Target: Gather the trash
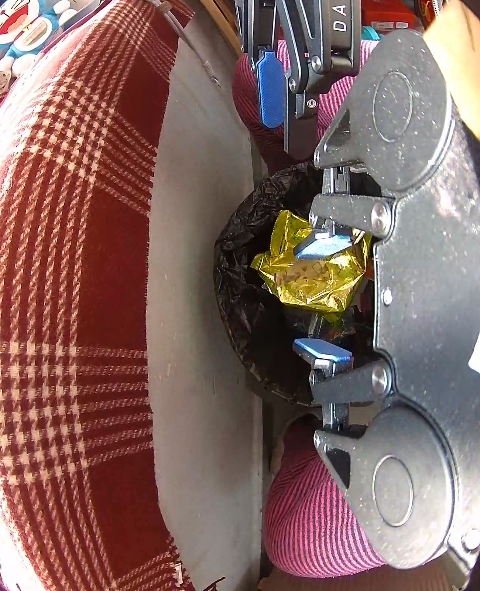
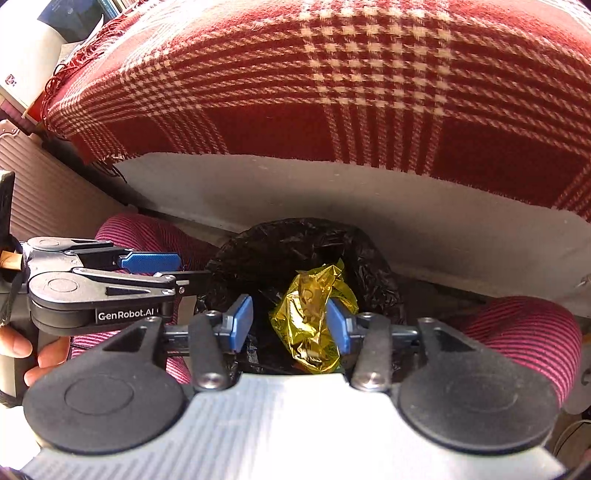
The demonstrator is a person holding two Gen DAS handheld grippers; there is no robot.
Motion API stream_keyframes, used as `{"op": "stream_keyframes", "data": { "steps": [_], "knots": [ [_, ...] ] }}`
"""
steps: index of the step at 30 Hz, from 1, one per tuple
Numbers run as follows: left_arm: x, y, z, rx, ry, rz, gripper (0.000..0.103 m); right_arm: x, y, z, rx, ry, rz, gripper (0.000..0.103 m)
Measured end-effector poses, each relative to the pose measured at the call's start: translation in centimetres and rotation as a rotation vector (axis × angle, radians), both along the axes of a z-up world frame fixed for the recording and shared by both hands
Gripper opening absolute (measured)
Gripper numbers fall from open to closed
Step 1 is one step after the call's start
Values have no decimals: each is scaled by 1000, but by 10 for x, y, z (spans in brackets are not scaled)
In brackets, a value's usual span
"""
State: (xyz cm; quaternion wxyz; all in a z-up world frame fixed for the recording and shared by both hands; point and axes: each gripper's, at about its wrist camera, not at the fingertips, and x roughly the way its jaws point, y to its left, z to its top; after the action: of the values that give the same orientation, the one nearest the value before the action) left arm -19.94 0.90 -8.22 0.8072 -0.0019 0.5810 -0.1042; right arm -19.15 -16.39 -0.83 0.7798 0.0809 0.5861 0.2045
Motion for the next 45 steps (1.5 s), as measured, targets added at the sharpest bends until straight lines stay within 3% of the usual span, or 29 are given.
{"op": "stream_keyframes", "data": {
  "steps": [16, 24, 30, 45],
  "knots": [
    [0, -1, -12, 2, 79, 1, 56, 1, 1, -4, 4, 17, -2, 70],
    [1, -2, -16, 31, 100, 9, 72, 2, 1, -6, 2, 26, -3, 73],
    [1, -3, -17, 35, 104, 7, 76, 2, 1, -7, 1, 33, 1, 74],
    [-1, -6, -23, 41, 128, 2, 77, 3, 2, -8, -4, 36, 3, 76]
  ]
}}
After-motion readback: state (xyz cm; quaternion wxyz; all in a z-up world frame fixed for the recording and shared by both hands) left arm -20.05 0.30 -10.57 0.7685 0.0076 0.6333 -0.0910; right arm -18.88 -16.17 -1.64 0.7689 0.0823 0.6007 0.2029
